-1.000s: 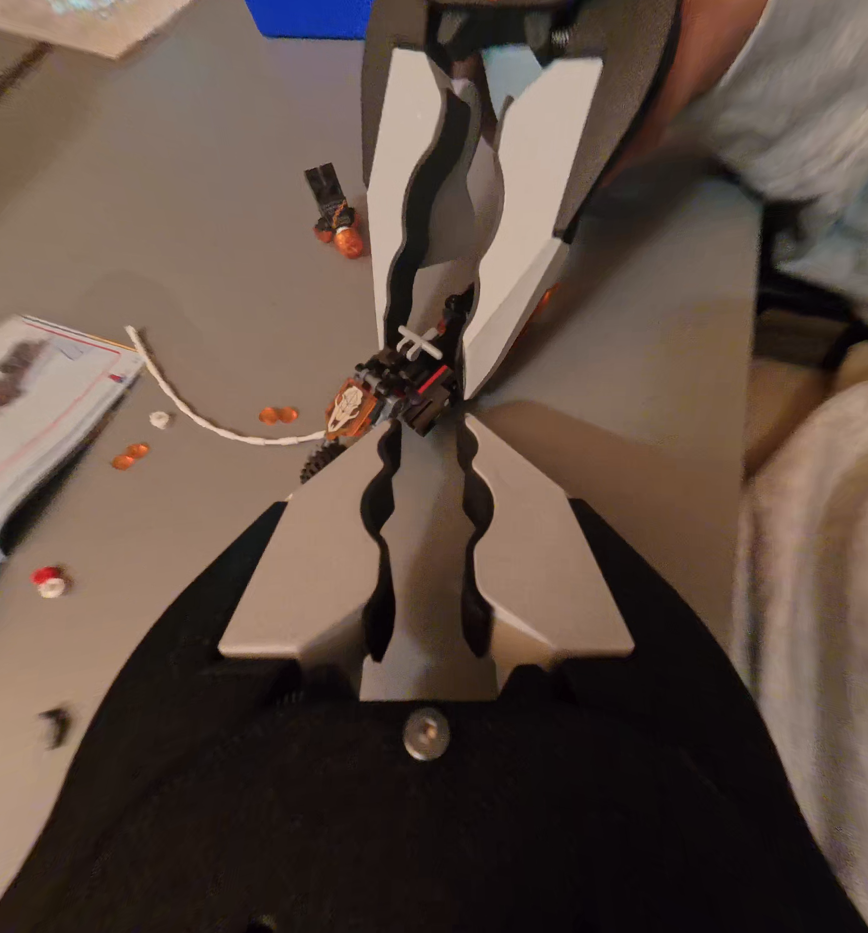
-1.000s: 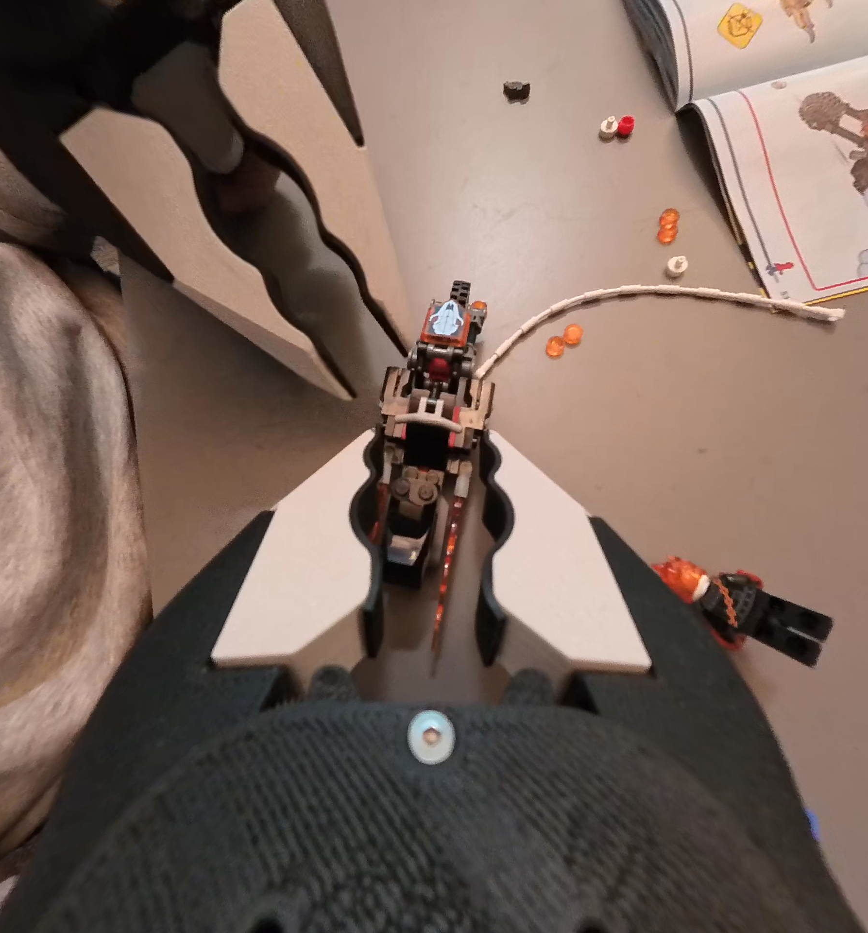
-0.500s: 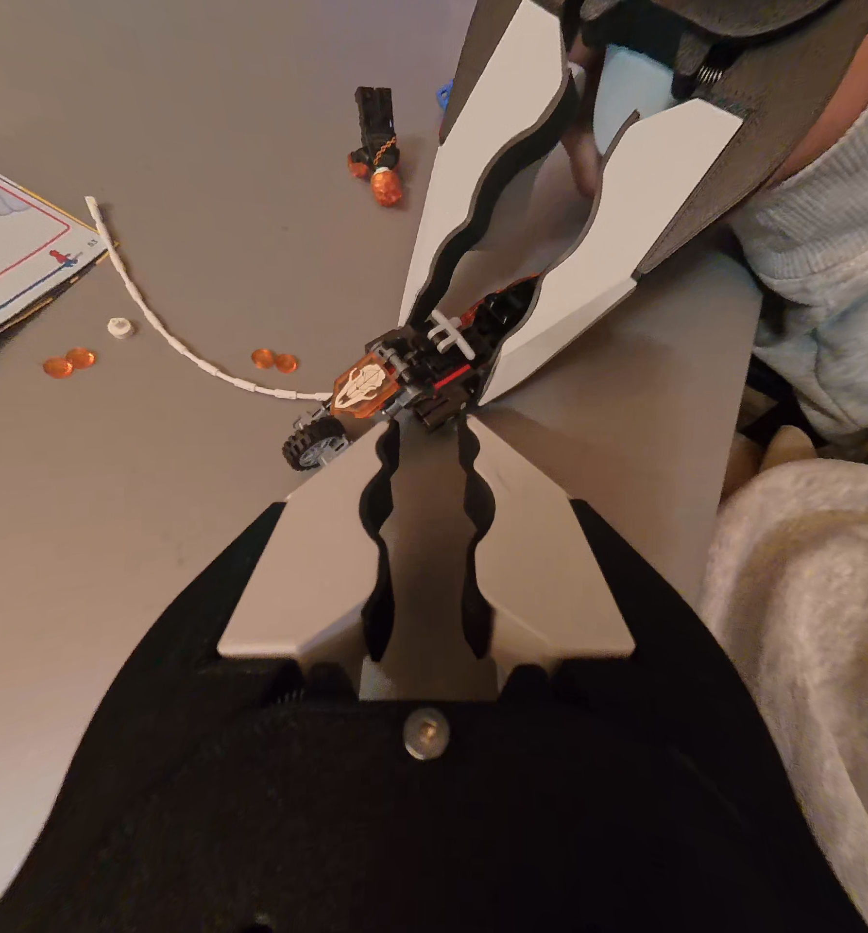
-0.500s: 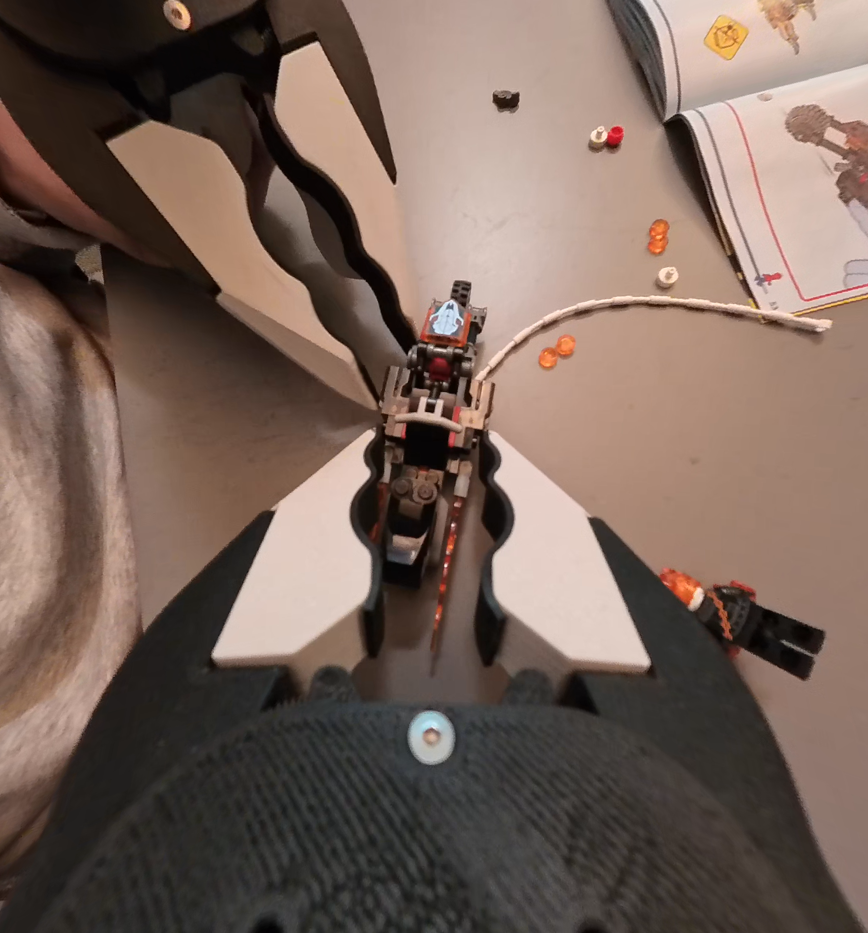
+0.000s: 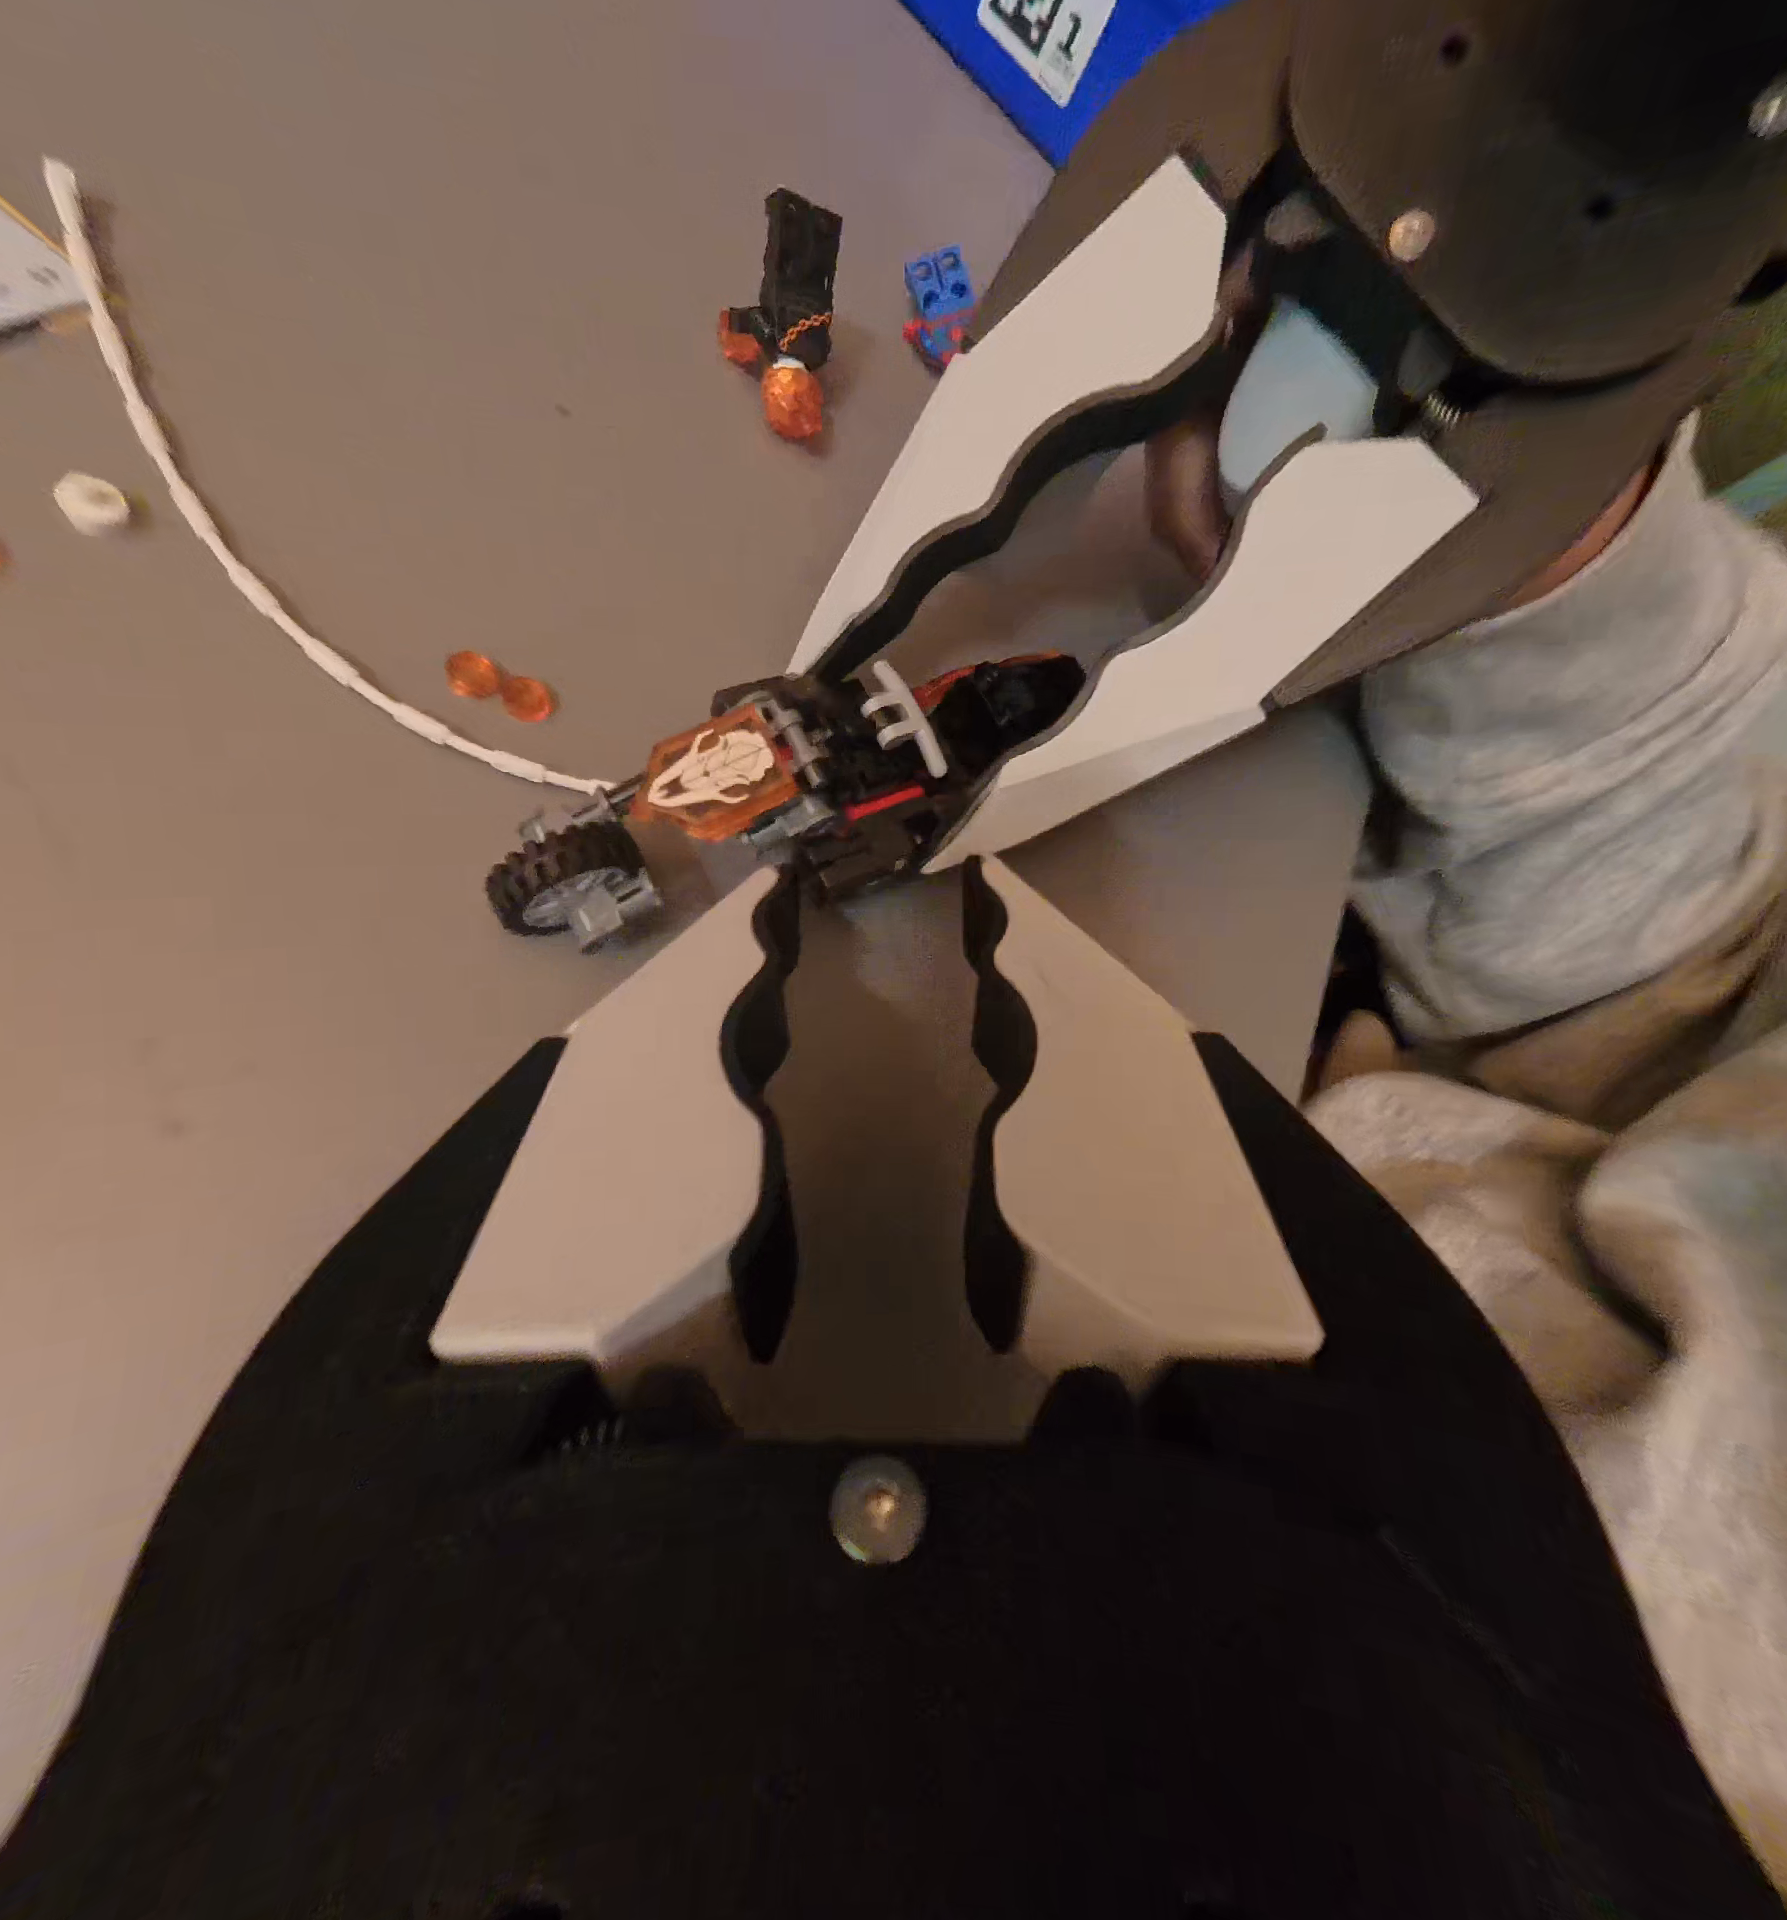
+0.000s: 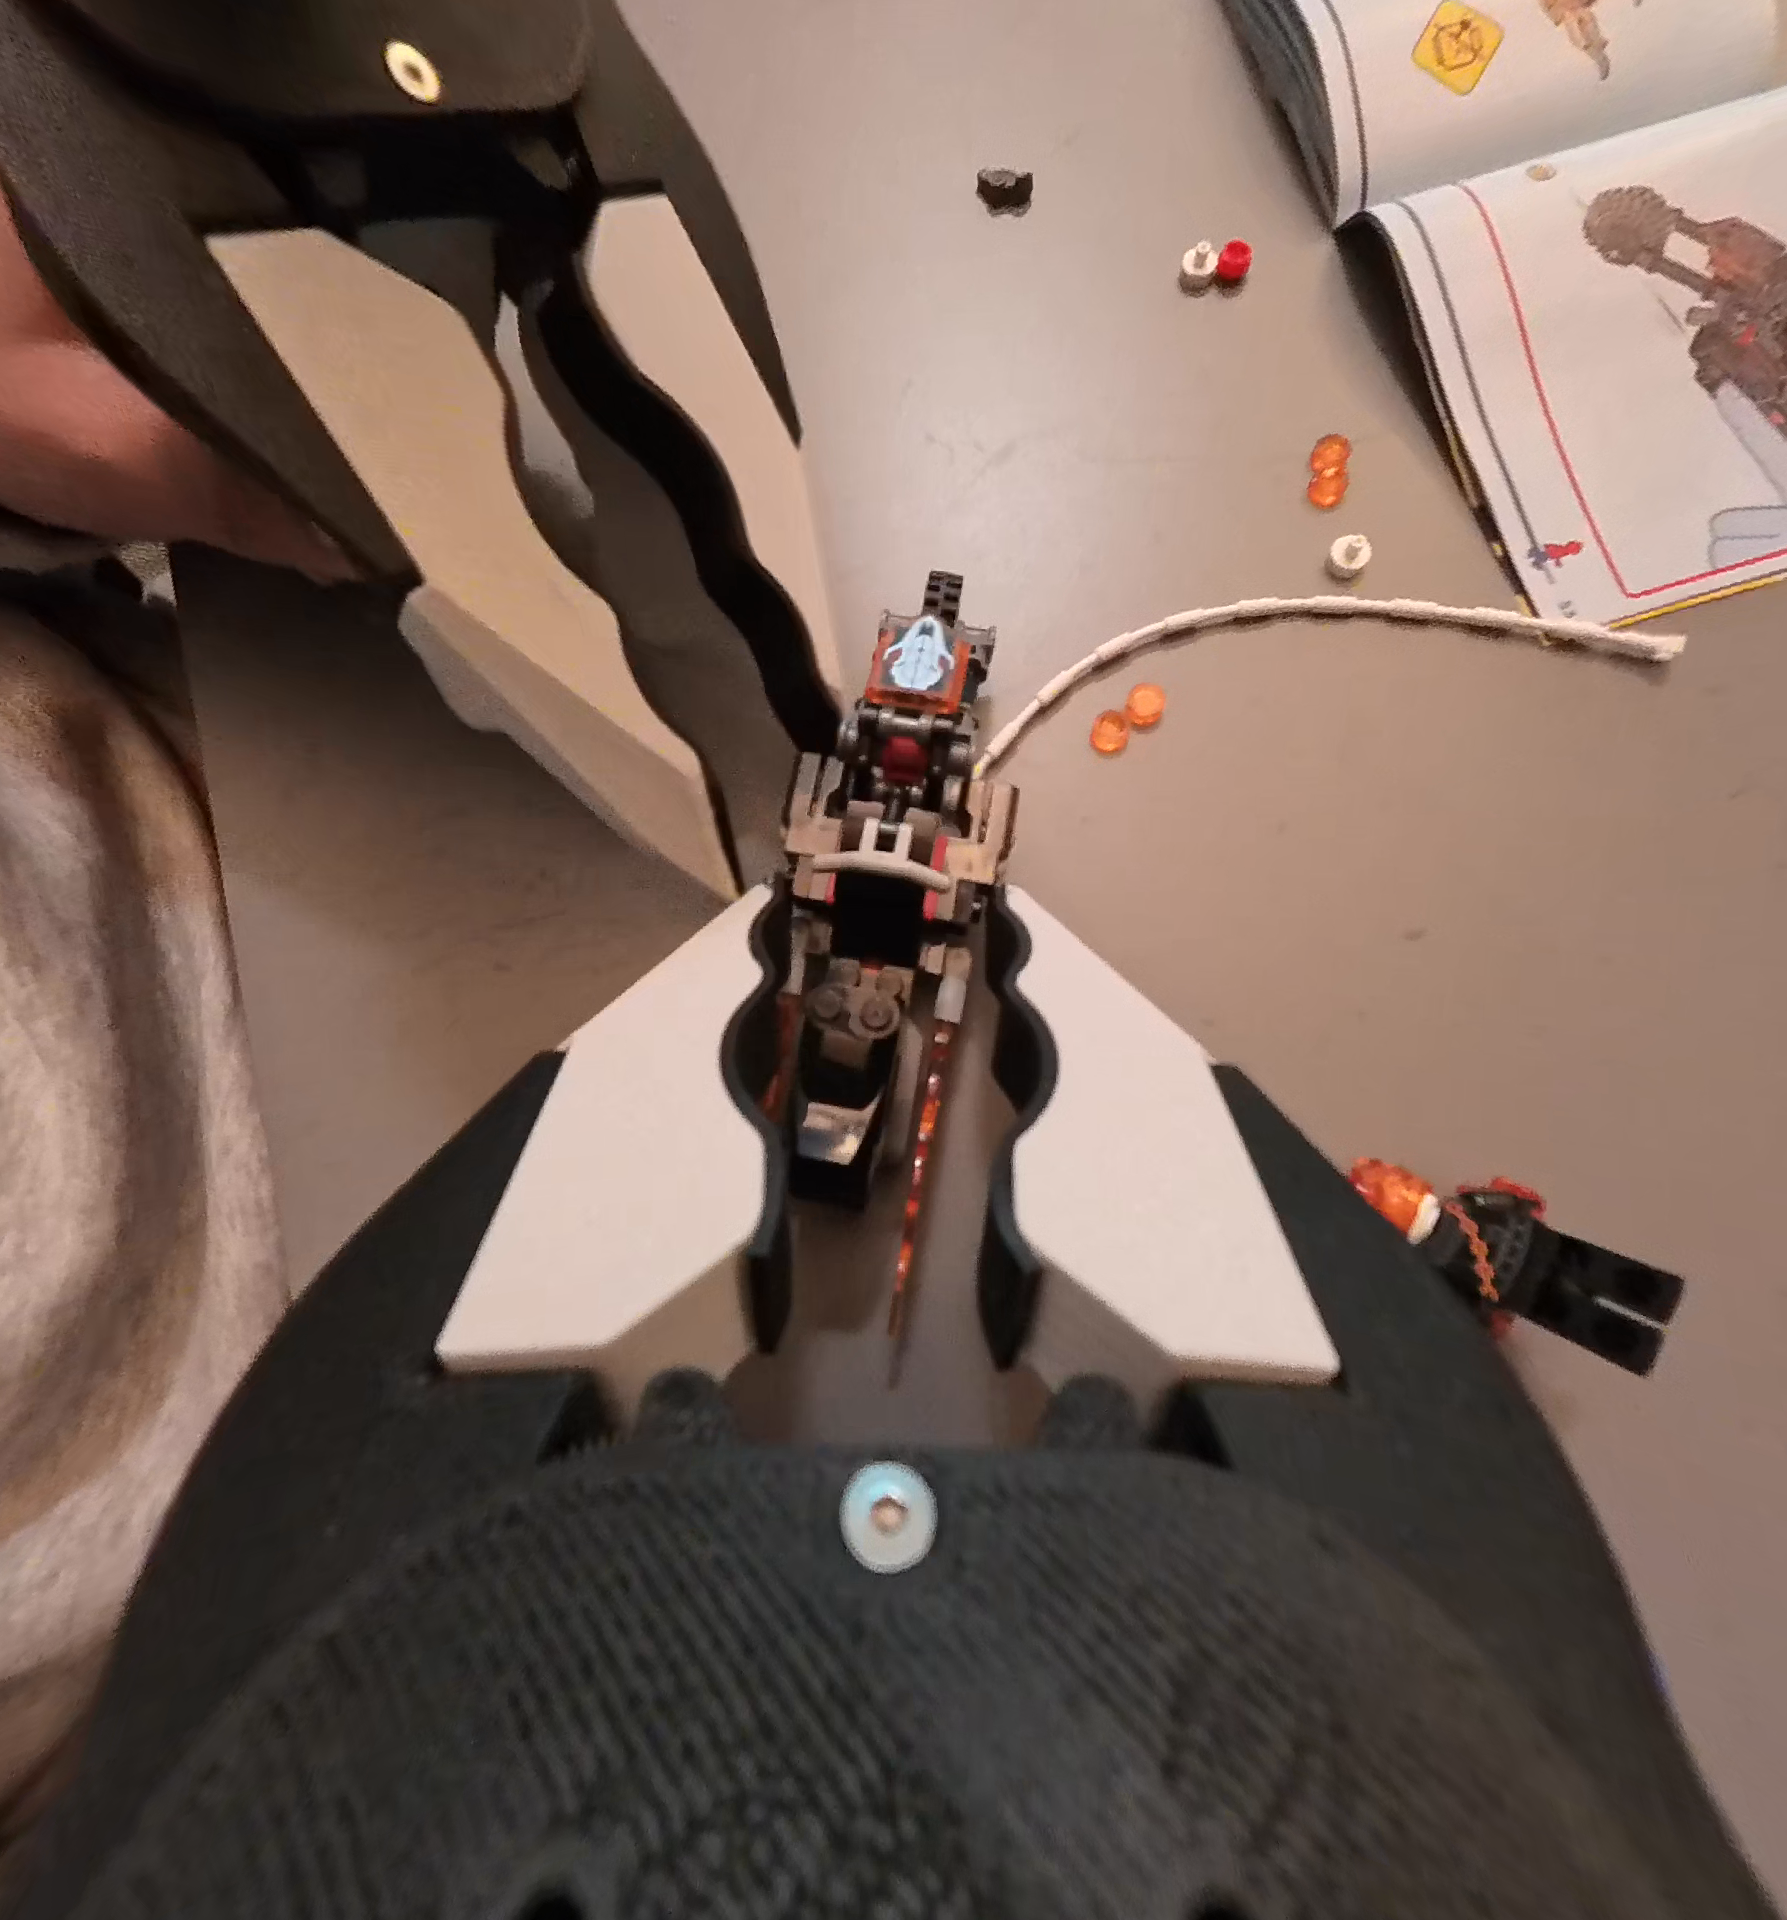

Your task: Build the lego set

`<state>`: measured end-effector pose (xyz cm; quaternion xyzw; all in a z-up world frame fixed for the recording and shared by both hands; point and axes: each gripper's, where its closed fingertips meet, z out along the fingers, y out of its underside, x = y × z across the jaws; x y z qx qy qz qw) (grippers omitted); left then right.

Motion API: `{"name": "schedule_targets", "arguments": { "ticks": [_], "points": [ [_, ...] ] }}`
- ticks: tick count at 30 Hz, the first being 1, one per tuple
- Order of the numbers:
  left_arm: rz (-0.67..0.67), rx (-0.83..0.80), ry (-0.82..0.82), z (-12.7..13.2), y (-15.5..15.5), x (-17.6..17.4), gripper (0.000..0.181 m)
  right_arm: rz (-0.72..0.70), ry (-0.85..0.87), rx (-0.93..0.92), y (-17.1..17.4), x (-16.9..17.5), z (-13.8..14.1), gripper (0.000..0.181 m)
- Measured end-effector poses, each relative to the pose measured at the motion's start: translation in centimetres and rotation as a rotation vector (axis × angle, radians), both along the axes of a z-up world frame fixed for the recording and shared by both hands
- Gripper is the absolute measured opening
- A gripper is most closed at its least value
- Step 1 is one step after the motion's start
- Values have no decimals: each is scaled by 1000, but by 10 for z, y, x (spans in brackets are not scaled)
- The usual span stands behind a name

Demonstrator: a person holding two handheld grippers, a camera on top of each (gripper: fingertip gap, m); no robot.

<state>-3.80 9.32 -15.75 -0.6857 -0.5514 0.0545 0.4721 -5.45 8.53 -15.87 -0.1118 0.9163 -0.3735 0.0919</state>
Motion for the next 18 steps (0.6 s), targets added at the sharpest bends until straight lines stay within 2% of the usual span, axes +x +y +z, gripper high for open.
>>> {"name": "schedule_targets", "arguments": {
  "ticks": [4,9,18],
  "points": [
    [41,46,-23,0,-5,-2,20,-16,5,4,-1,0,1,36],
    [42,37,-20,-1,-5,-3,19,-16,-6,2,-1,0,0,36],
    [54,-145,29,-4,-7,-4,16,-20,6,8,-1,-1,0,36]
  ]
}}
